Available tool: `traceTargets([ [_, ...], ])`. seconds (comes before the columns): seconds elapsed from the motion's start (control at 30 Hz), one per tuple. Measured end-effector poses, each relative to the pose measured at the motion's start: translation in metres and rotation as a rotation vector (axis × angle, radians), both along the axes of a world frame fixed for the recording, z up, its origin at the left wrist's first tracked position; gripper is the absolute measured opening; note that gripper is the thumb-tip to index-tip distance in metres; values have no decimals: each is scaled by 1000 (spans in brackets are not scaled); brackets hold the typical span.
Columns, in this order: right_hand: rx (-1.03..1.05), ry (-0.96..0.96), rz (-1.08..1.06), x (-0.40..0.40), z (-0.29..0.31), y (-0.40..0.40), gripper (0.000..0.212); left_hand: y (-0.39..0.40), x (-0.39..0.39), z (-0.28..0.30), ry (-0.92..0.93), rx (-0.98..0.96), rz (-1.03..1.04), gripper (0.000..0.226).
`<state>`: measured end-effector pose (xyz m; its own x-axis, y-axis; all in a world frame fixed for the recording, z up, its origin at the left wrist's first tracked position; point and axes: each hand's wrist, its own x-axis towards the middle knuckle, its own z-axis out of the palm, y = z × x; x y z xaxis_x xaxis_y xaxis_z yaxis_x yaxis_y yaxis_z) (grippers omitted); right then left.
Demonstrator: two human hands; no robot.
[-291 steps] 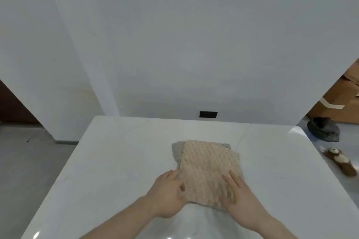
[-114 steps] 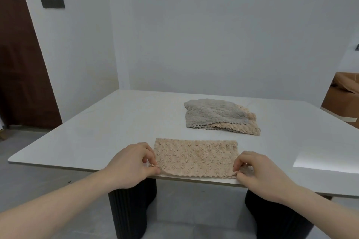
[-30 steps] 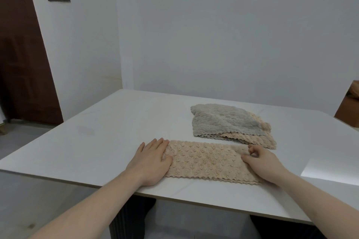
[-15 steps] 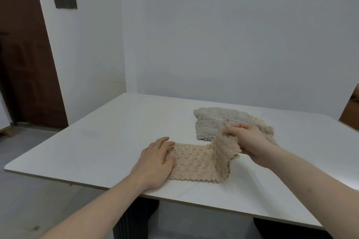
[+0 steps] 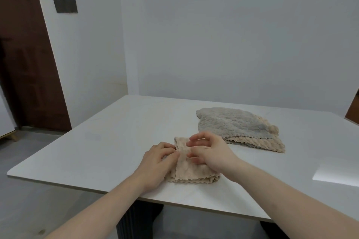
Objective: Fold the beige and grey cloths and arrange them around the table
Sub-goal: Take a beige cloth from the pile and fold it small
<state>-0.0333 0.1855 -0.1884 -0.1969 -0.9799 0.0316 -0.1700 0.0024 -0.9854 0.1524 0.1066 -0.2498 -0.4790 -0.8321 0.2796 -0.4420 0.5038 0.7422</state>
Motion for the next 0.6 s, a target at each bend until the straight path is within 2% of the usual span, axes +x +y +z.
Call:
traceTargets([
  [0.13, -230, 411, -168, -19, -15, 7, 26, -1, 0, -1, 41, 28, 8, 31],
  [0.2, -278, 556, -205, -34, -29, 10, 25, -1, -1, -1, 41, 20, 33, 21],
  [0.3, -262, 620, -148, -48, -53, 12, 26, 0, 1, 1, 71, 35, 72, 23],
  [0.47, -184, 748, -78, -48, -62, 6, 47, -3, 2, -2, 122, 20, 138, 32],
  [0.6, -99, 861, -41, -49, -67, 4, 56, -4, 1, -5, 81, -27, 167, 32],
])
